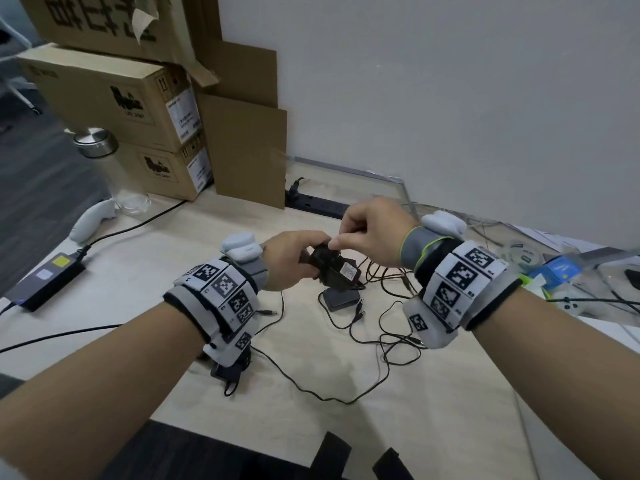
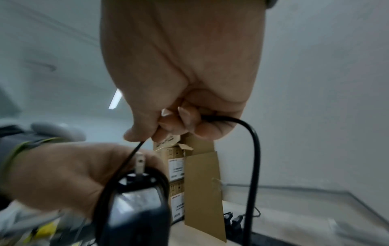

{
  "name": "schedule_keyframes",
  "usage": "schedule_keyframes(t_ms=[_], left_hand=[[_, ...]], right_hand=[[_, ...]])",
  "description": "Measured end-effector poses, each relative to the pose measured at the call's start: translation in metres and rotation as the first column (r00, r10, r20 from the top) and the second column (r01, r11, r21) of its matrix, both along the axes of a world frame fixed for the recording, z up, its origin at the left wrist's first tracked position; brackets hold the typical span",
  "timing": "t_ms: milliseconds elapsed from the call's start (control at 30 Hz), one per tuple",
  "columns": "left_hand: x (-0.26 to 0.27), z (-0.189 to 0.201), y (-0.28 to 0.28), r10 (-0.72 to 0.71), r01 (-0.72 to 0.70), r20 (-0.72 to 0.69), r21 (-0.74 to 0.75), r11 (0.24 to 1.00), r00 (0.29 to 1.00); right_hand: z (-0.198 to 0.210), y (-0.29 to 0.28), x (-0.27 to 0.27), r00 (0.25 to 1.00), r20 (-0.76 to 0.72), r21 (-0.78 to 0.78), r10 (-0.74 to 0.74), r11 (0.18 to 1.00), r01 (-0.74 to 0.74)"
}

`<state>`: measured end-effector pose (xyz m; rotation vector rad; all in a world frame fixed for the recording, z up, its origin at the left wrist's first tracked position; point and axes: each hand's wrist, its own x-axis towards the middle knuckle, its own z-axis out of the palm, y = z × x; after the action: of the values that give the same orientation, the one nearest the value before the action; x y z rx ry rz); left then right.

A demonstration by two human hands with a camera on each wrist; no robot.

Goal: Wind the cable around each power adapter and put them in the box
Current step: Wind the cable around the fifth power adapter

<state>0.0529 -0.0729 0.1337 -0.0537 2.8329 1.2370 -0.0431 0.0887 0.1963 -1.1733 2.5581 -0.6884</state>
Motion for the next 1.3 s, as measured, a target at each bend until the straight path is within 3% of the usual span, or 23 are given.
schedule_keyframes(t_ms=[233,400,467,567,633,700,833,967,1167,1300], left_hand=[[0.004,0.005,0.006,-0.044,0.058,-0.045,0.371,0.927,0.998],[0.005,0.005,0.011,0.056,-0.018,-0.054,0.541,0.841,0.997],[0.005,0.003,0.013,0.111,-0.066,-0.036,0.610,0.790,0.993],[0.002,-0.003,0.016,0.222,-0.169,0.025,0.736,0.655,0.975],[-0.001,-0.006,0.016,0.338,-0.265,0.069,0.770,0.580,0.939],[-0.004,-0.006,0.016,0.453,-0.347,0.075,0.756,0.555,0.888],[-0.011,-0.011,0.009,0.607,-0.500,0.013,0.579,0.644,0.795],[-0.010,-0.019,0.001,0.562,-0.523,-0.068,0.289,0.802,0.824],[-0.006,-0.022,-0.004,0.368,-0.368,-0.058,0.009,0.930,0.928],[-0.001,-0.017,0.003,0.185,-0.181,-0.064,0.059,0.982,0.981]], right_hand=[[-0.024,0.009,-0.011,0.931,0.352,-0.258,-0.094,0.947,0.193],[-0.042,0.013,-0.005,0.773,0.627,-0.300,-0.094,0.887,0.351],[-0.047,0.014,0.000,0.774,0.621,-0.286,-0.126,0.882,0.373],[-0.054,0.016,0.008,0.741,0.644,-0.222,-0.190,0.880,0.419],[-0.059,0.015,0.012,0.728,0.652,-0.163,-0.212,0.899,0.407],[-0.066,0.014,0.015,0.748,0.625,-0.124,-0.222,0.918,0.377],[-0.070,0.014,0.019,0.870,0.453,-0.022,-0.195,0.973,0.229],[-0.052,0.014,0.023,0.981,0.181,0.123,-0.072,0.991,0.050],[-0.015,0.002,0.014,1.000,0.017,0.079,0.023,0.997,-0.025],[-0.006,0.000,-0.003,1.000,0.023,0.012,-0.010,1.000,0.010]])
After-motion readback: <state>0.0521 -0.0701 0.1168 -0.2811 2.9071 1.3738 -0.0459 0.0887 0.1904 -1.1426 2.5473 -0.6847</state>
